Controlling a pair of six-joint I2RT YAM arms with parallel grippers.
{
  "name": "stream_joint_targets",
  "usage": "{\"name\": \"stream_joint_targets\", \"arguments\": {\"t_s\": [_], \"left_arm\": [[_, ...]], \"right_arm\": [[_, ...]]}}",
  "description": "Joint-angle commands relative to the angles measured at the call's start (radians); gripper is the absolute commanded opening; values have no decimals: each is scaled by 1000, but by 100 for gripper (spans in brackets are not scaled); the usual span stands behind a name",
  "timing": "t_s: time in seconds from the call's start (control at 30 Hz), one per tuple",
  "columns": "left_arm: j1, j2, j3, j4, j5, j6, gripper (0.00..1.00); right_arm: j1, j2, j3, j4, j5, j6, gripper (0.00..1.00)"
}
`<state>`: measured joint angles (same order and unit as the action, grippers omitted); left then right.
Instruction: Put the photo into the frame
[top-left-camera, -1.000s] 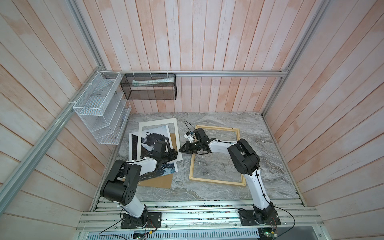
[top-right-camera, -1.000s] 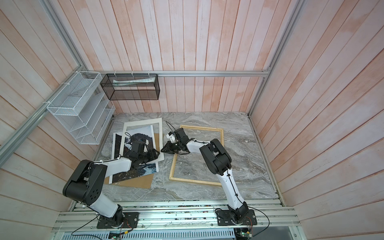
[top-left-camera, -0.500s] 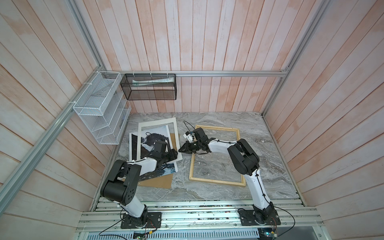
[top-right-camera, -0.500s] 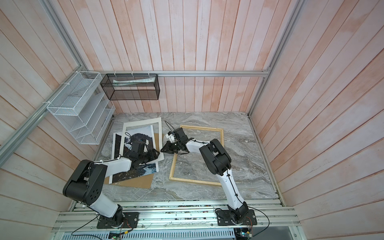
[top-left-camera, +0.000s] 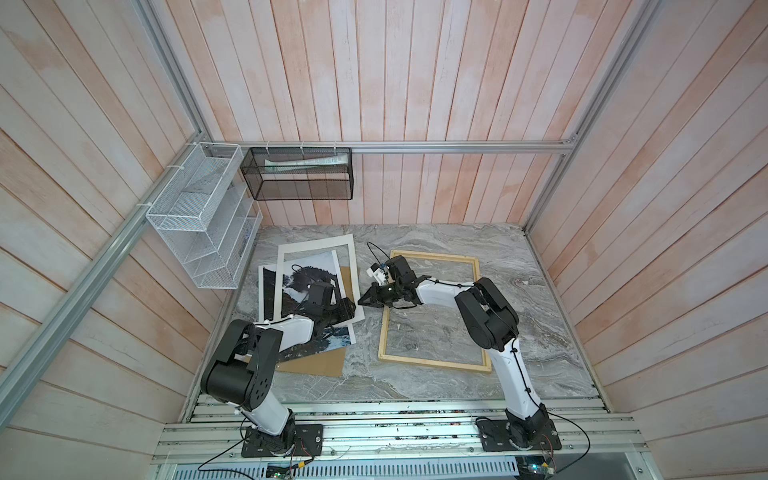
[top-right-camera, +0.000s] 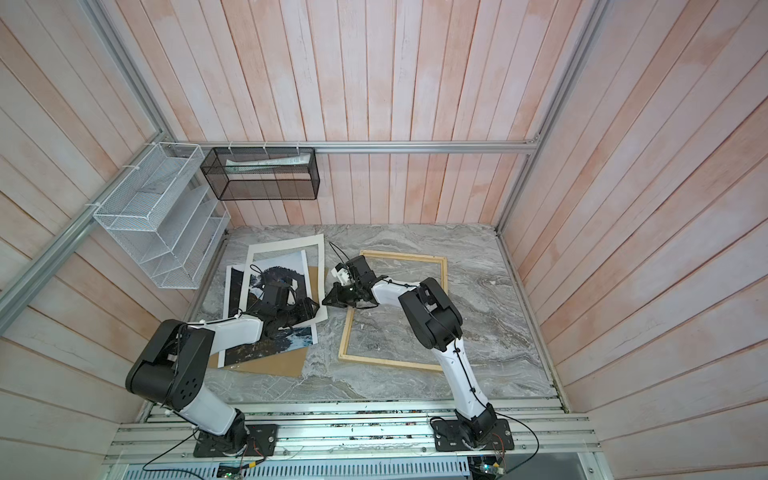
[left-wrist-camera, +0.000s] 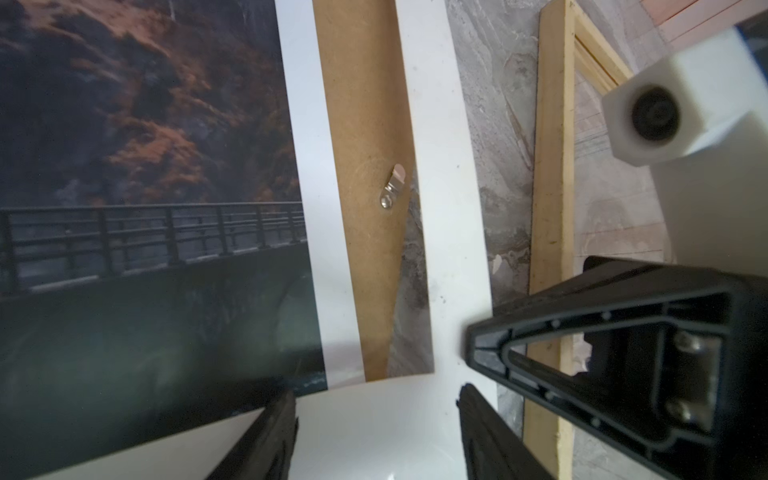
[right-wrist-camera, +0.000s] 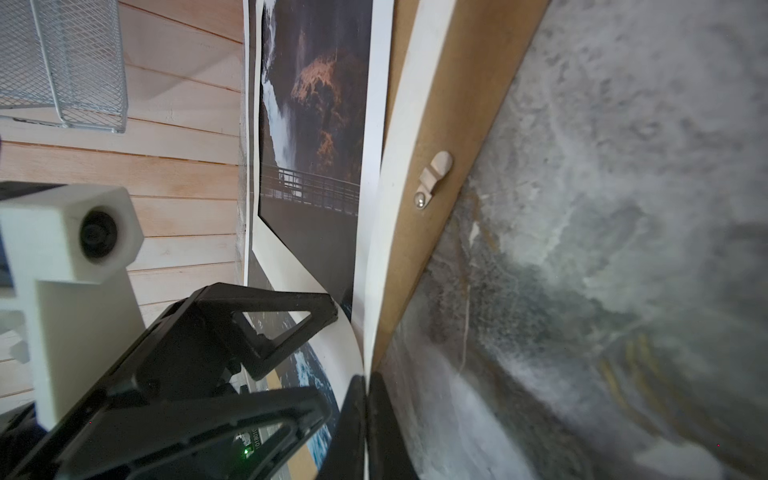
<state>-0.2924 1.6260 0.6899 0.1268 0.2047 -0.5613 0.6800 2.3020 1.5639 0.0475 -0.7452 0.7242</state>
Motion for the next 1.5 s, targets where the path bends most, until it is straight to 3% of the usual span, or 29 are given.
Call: {"name": "stream_joint_targets", "arguments": {"t_s": [0.0, 1.0, 1.47], "left_arm": [[-8, 4, 0, -70, 12, 15, 65], [-10, -126, 21, -136, -113, -27, 70], [-42, -145, 13, -32, -91, -48, 71]], "right_arm": [[10, 10, 32, -18, -3, -27, 5], [-22, -150, -47, -100, -8, -216, 0], [-103, -332, -284, -64, -96, -276, 0]]}}
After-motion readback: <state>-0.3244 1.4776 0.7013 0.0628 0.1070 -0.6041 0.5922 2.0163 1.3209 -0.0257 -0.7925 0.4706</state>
